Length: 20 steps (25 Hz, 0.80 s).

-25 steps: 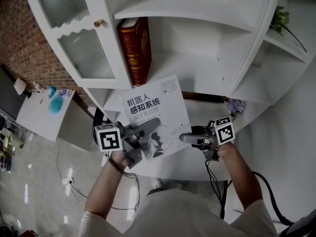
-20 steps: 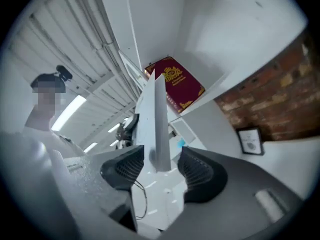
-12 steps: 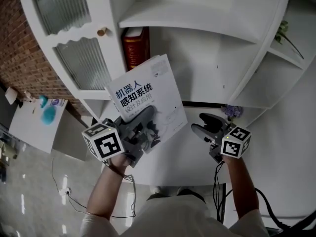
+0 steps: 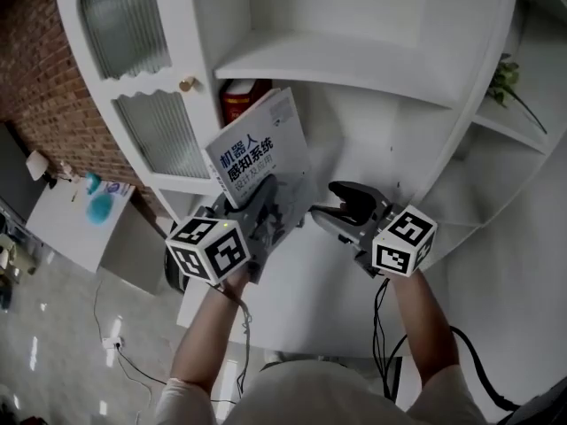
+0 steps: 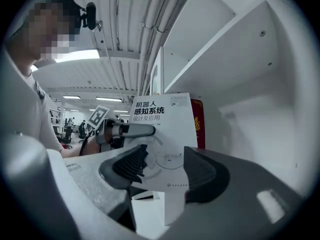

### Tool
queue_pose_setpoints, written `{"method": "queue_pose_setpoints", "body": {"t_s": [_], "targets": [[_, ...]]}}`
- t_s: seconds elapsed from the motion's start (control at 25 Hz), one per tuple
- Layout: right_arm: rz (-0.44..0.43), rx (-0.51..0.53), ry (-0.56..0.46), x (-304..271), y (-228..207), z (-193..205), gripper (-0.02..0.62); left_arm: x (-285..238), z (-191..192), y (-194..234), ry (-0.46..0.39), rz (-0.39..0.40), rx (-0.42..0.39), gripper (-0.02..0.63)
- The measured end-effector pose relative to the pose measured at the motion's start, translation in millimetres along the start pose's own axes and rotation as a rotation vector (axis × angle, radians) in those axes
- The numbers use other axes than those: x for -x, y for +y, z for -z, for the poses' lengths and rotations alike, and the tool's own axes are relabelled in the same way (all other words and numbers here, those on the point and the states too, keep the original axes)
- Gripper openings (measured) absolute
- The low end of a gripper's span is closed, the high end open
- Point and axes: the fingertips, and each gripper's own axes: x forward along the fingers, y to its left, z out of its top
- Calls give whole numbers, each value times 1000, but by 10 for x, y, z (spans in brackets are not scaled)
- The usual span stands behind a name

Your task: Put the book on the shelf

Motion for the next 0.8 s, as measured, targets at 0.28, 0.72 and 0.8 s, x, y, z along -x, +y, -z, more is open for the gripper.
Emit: {"method": "queue_pose_setpoints", "body": {"t_s": [0.28,0.72,0.8], "targets": [[-117,-65,-69,-395,-331,-329,262,-226,-71,50,-52,-145,-166,55],[-350,-10,-122,-855,-271,-765,378,-486,3,485,-64,-360,-317,55],[-380,-24,-116,-965,-280,-781,400,-530,-10,542,-56,-399,-365,55]]}}
